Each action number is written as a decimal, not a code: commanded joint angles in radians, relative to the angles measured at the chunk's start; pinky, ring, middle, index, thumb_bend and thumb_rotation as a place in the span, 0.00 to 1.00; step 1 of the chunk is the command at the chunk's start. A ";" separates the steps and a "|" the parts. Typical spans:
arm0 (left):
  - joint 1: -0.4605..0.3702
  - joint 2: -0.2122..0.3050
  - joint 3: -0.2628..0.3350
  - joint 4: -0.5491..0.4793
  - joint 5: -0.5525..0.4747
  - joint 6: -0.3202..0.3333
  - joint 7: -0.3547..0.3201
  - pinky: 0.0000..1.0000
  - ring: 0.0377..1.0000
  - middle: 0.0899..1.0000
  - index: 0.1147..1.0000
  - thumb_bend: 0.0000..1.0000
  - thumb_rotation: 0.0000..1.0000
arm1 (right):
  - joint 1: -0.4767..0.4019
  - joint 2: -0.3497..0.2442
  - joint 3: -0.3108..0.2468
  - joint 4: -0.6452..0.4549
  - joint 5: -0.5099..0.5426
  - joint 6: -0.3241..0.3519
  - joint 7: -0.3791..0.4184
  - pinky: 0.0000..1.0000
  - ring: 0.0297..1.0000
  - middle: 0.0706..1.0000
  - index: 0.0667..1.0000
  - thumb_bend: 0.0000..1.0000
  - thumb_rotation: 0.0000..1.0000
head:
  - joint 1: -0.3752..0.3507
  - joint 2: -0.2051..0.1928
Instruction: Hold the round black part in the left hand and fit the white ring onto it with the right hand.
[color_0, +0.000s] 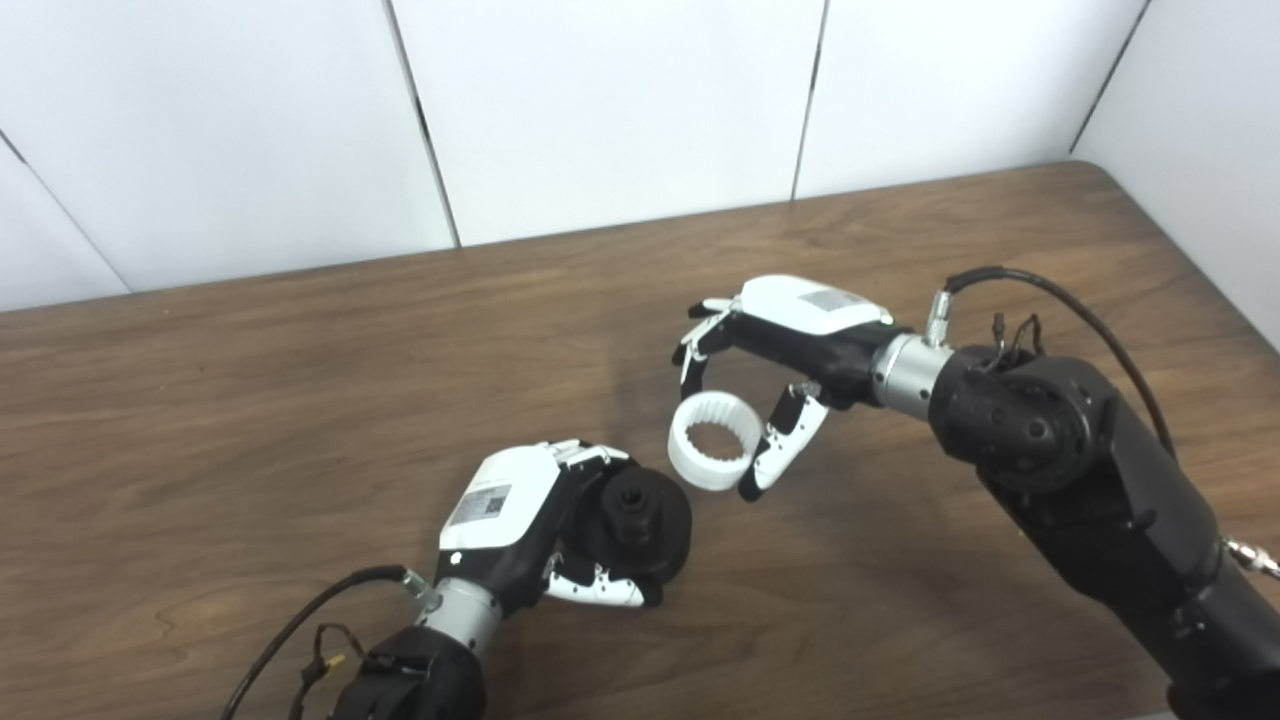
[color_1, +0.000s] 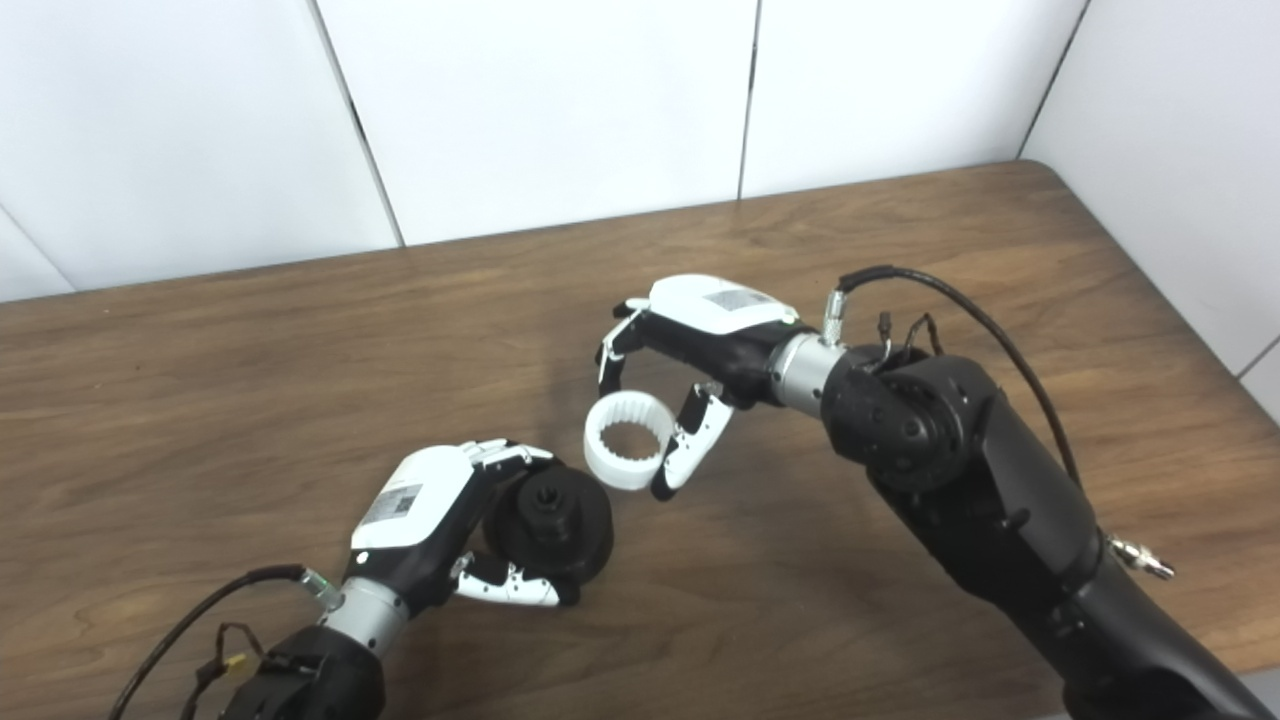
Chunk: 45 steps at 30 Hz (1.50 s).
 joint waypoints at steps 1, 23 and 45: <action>0.006 0.011 -0.013 0.031 0.033 0.028 -0.045 0.92 0.88 0.76 0.41 0.52 0.05 | -0.019 0.004 -0.001 -0.012 -0.011 -0.034 -0.027 0.95 0.95 0.79 0.45 0.52 0.13 | 0.000 0.001; -0.011 0.002 -0.027 0.034 0.059 0.058 -0.065 0.93 0.89 0.78 0.41 0.52 0.06 | -0.012 0.085 0.056 0.024 -0.047 -0.085 -0.033 0.94 0.95 0.79 0.45 0.52 0.13 | 0.012 0.009; -0.016 -0.003 -0.033 0.053 0.068 0.051 -0.053 0.93 0.89 0.78 0.41 0.52 0.06 | -0.064 0.097 0.061 -0.002 -0.051 -0.072 -0.017 0.94 0.96 0.79 0.45 0.52 0.14 | 0.015 0.009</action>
